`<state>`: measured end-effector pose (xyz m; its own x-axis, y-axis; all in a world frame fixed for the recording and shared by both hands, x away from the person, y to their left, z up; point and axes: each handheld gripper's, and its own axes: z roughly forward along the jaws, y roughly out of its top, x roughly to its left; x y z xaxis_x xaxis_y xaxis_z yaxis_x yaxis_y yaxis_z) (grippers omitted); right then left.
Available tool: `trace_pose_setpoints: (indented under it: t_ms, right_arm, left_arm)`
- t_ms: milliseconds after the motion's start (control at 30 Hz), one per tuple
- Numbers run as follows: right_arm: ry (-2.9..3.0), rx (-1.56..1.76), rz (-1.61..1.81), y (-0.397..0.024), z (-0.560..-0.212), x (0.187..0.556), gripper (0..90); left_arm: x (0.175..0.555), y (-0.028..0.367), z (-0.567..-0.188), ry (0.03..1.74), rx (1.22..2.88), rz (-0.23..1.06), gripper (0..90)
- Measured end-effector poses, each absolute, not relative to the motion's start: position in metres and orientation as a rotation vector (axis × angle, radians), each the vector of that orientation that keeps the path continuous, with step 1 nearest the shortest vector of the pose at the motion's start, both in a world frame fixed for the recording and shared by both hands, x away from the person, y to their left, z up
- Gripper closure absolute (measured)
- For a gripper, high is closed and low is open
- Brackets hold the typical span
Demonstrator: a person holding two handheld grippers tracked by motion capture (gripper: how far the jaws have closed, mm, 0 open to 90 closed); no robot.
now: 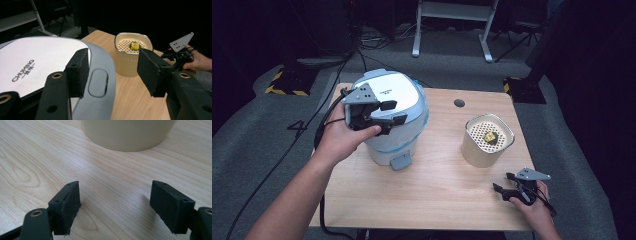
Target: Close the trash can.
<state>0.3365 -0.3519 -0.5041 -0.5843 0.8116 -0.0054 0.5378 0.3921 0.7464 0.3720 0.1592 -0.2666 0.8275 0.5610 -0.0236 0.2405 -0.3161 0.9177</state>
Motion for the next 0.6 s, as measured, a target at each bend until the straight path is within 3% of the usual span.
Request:
trace_pose_setpoints:
  t_ms: [600]
  right_arm:
    - [2.286,1.168,1.021,-0.352,-0.504,0.336,24.4]
  left_arm:
    - [0.329,0.177,-0.315,0.592,1.928,0.352,40.3]
